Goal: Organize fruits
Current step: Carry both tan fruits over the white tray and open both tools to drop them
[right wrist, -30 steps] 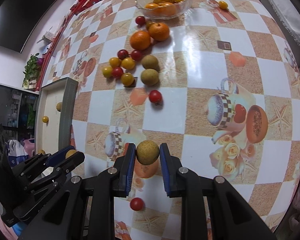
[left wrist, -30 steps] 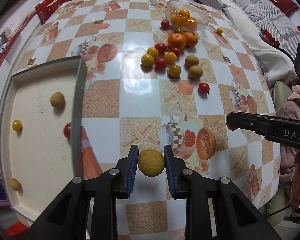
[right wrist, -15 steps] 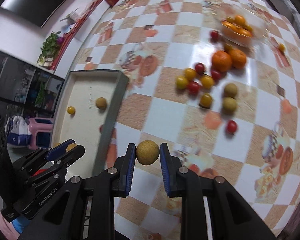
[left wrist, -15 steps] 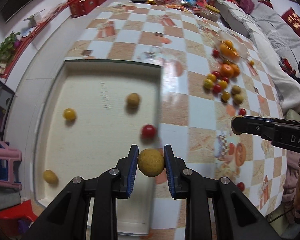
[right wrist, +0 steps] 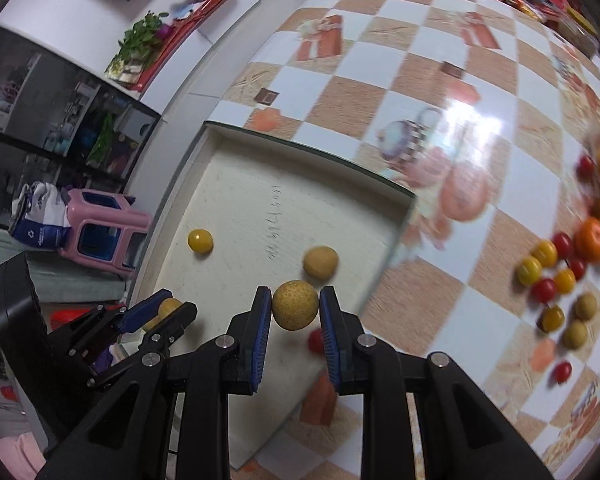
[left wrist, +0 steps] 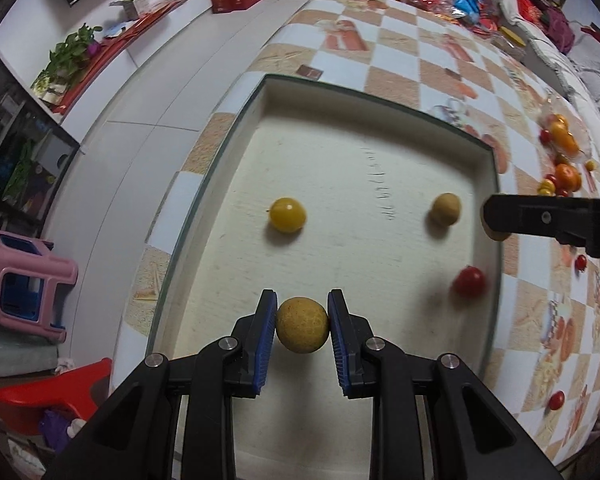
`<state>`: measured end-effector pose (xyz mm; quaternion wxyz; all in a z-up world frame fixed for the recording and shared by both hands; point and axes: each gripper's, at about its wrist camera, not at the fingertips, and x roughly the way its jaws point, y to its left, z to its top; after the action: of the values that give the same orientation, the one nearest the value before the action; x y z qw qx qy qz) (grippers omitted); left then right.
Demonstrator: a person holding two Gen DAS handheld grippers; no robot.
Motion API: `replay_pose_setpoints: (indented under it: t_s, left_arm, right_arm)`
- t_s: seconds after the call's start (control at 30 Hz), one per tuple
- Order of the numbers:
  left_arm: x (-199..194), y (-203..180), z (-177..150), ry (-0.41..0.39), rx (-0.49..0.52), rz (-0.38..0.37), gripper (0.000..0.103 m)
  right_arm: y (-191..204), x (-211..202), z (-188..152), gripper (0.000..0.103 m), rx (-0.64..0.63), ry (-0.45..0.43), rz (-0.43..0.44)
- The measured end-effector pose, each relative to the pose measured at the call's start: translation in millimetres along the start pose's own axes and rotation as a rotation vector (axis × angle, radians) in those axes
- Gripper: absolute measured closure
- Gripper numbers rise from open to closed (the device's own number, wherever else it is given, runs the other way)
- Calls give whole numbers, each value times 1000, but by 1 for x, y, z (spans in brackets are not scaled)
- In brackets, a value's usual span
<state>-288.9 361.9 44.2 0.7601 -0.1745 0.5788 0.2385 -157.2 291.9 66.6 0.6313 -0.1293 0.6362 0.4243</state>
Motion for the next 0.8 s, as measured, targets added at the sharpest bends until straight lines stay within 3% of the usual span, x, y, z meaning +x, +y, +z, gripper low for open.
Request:
replay_pose_setpoints:
  t_s: [0.3, 0.53, 0.57, 0.6, 0.67, 0.73, 0.8]
  left_arm:
    - [17, 6, -1, 11, 15, 40, 75]
    - [20, 7, -5, 17, 24, 39, 74]
    - [20, 8, -5, 16, 23, 40, 66]
    - [20, 8, -5, 13, 22, 41, 43]
    - [16, 9, -7, -15, 20, 66, 27]
    - [17, 10, -8, -15, 27, 64, 27]
    - [18, 10, -9, -3, 34, 69, 27]
  right_arm:
    - [30, 45, 34, 76, -92, 46, -52]
    - [34, 65, 39, 75, -124, 98, -88]
    - [34, 66, 39, 75, -126, 97, -93]
    - [35, 68, 41, 75, -125, 100, -97]
    - [34, 70, 42, 73, -120, 106, -92]
    - [35, 70, 43, 62, -128, 106, -87]
    - [37, 71, 45, 20, -134, 108, -103]
